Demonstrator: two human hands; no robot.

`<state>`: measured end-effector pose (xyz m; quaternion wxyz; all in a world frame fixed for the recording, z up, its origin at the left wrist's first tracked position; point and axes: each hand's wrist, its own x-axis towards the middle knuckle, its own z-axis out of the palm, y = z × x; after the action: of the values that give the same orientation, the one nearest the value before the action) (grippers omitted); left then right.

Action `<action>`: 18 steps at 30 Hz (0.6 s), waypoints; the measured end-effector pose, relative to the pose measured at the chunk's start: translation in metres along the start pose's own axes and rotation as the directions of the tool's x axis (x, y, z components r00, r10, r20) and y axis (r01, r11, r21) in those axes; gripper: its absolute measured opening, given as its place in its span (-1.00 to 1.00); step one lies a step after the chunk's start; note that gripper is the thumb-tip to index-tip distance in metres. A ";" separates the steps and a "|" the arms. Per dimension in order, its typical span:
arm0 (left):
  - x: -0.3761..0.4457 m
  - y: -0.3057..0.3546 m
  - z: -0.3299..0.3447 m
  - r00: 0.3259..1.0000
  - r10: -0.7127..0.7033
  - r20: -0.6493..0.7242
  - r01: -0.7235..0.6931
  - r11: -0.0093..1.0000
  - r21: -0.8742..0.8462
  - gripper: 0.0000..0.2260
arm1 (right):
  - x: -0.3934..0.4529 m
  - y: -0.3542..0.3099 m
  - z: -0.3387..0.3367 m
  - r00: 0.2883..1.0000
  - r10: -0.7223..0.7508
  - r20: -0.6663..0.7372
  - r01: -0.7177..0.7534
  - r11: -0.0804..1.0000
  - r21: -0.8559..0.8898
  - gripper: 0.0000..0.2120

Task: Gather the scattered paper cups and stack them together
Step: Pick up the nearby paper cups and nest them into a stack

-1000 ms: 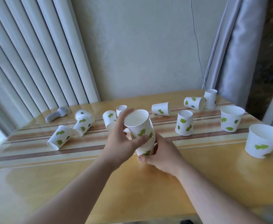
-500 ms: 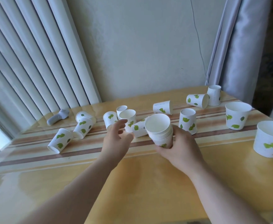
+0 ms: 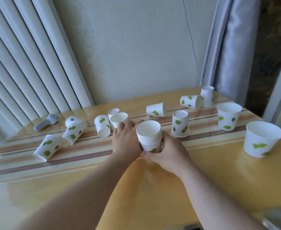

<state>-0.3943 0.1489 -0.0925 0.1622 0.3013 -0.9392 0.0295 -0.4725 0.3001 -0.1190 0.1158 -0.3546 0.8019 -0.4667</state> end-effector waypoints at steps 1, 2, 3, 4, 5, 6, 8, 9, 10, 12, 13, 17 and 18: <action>-0.001 -0.003 -0.002 0.999 -0.020 -0.030 0.019 1.000 -0.024 -0.43 | -0.001 -0.001 -0.001 1.000 0.003 0.010 -0.003 1.000 -0.008 -0.42; -0.002 -0.009 -0.002 0.997 -0.055 -0.056 0.051 0.995 -0.083 -0.41 | -0.002 -0.001 -0.001 1.000 0.005 0.023 -0.005 1.000 -0.022 -0.42; -0.004 -0.015 -0.004 0.992 -0.101 -0.075 0.086 0.979 -0.184 -0.39 | -0.002 -0.001 -0.002 0.999 0.010 0.038 -0.008 0.999 -0.036 -0.42; -0.005 -0.023 -0.007 0.983 -0.156 -0.096 0.118 0.939 -0.324 -0.37 | -0.002 -0.001 -0.002 0.999 0.012 0.052 -0.010 0.999 -0.049 -0.43; -0.007 -0.028 -0.012 0.969 -0.222 -0.112 0.144 0.869 -0.474 -0.37 | -0.002 -0.002 -0.002 0.998 0.013 0.060 -0.009 0.998 -0.058 -0.43; -0.009 -0.031 -0.020 0.949 -0.293 -0.117 0.165 0.777 -0.608 -0.37 | -0.002 -0.002 -0.002 0.998 0.012 0.063 -0.008 0.998 -0.062 -0.44; -0.015 -0.028 -0.037 0.901 -0.427 -0.077 0.172 0.515 -0.840 -0.39 | -0.002 -0.003 -0.002 0.998 0.011 0.068 -0.007 0.998 -0.061 -0.44; -0.018 -0.024 -0.045 0.887 -0.458 -0.061 0.138 0.388 -0.911 -0.40 | -0.002 -0.003 -0.002 0.997 0.013 0.070 -0.009 0.998 -0.059 -0.44; -0.020 -0.020 -0.052 0.886 -0.460 -0.065 0.093 0.313 -0.945 -0.40 | -0.002 -0.003 -0.002 0.997 0.016 0.071 -0.012 0.998 -0.060 -0.44; -0.026 -0.011 -0.062 0.922 -0.378 -0.084 0.016 0.254 -0.967 -0.38 | -0.003 -0.004 -0.002 0.997 0.014 0.070 -0.010 0.998 -0.065 -0.42; -0.029 -0.006 -0.064 0.946 -0.313 -0.086 -0.006 0.250 -0.968 -0.39 | -0.003 -0.003 -0.002 0.998 0.011 0.069 -0.007 0.998 -0.066 -0.42; -0.040 -0.001 -0.048 0.988 -0.137 -0.070 0.008 0.501 -0.866 -0.41 | -0.005 -0.004 -0.004 0.998 0.014 0.065 -0.011 0.999 -0.048 -0.42; -0.042 -0.002 -0.043 0.989 -0.126 -0.074 0.006 0.543 -0.840 -0.43 | -0.006 -0.005 -0.004 0.998 0.016 0.066 -0.013 0.999 -0.044 -0.42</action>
<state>-0.3487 0.1778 -0.0658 0.3455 0.2202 -0.8154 -0.4089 -0.4677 0.3051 -0.1138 0.1382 -0.3664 0.8101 -0.4363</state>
